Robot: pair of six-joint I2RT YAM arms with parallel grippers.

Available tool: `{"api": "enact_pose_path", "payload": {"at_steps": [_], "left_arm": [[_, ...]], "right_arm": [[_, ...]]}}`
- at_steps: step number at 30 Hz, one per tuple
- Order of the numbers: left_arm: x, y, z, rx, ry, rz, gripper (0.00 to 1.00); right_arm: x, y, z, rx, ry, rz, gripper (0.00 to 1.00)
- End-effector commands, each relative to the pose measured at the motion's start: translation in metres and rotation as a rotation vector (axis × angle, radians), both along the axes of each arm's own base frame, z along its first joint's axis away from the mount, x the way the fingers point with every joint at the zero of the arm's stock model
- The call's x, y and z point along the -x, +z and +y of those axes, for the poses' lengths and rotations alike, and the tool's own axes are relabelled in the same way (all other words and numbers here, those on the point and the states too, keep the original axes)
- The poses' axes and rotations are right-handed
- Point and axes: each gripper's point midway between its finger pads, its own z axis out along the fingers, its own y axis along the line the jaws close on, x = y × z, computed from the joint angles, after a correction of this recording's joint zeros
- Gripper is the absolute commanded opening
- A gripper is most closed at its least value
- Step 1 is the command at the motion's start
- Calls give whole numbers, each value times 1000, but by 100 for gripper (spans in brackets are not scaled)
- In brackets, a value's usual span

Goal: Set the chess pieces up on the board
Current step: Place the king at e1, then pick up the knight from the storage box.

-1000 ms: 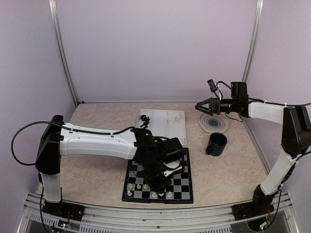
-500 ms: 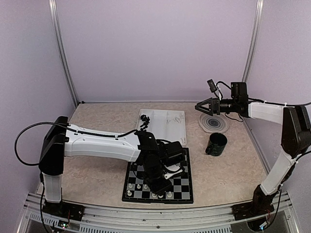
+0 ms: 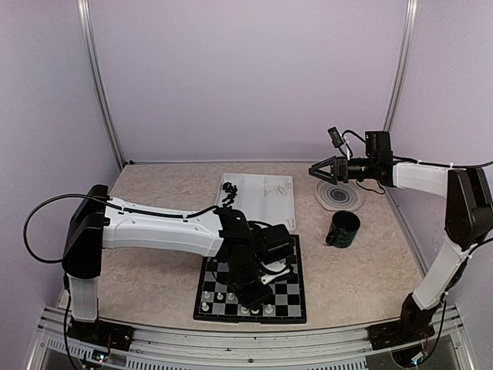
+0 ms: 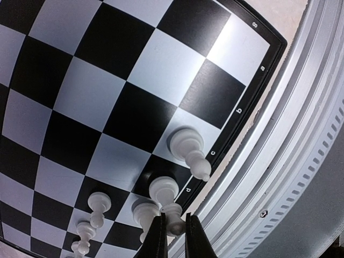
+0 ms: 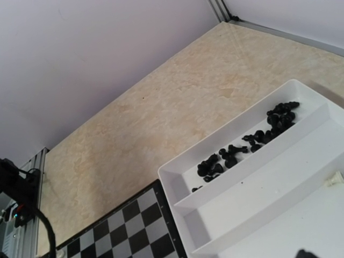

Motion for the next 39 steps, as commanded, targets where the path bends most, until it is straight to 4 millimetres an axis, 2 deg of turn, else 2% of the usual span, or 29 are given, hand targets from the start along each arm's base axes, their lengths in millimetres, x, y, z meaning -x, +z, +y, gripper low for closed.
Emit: {"api": "enact_pose_path", "payload": {"at_steps": [1, 5, 8, 13, 18, 20, 23, 24, 25, 28, 30, 34, 36, 37, 39], "left_arm": [[0, 0, -7, 13, -14, -9, 9], [-1, 1, -7, 16, -11, -17, 16], [-4, 9, -10, 36, -7, -38, 21], [-19, 49, -16, 78, -18, -125, 31], [-35, 94, -23, 187, -38, -194, 37], [-56, 116, -26, 258, -5, -257, 37], [-114, 150, -20, 352, 119, -414, 41], [-137, 160, -16, 383, 168, -471, 46], [-161, 176, -14, 428, 215, -550, 56], [-222, 214, -1, 525, 347, -758, 64], [-253, 233, 11, 597, 445, -884, 73], [-280, 244, 35, 654, 547, -1059, 96], [-285, 235, 41, 631, 524, -1062, 99], [-285, 227, 43, 606, 520, -1044, 99], [-285, 212, 48, 543, 527, -1020, 99]], "right_arm": [[0, -10, -2, 3, 3, 18, 99], [0, -9, -2, 2, 3, 16, 99], [1, -6, -2, 1, 5, 9, 99], [-1, 13, -5, 40, -18, -52, 99], [-18, 54, -26, 222, -174, -321, 99], [-28, 65, -36, 295, -241, -386, 99], [-50, 75, -47, 374, -321, -431, 99], [-55, 71, -49, 403, -325, -448, 99], [-55, 63, -46, 418, -283, -467, 99], [-59, 38, -32, 431, -159, -450, 97], [-65, 31, -21, 414, -97, -412, 84], [-83, 7, -1, 503, -50, -401, 56], [-95, -21, 8, 591, -41, -370, 45], [-101, -29, 11, 636, -47, -364, 40], [-109, -54, 19, 710, -50, -330, 38]]}}
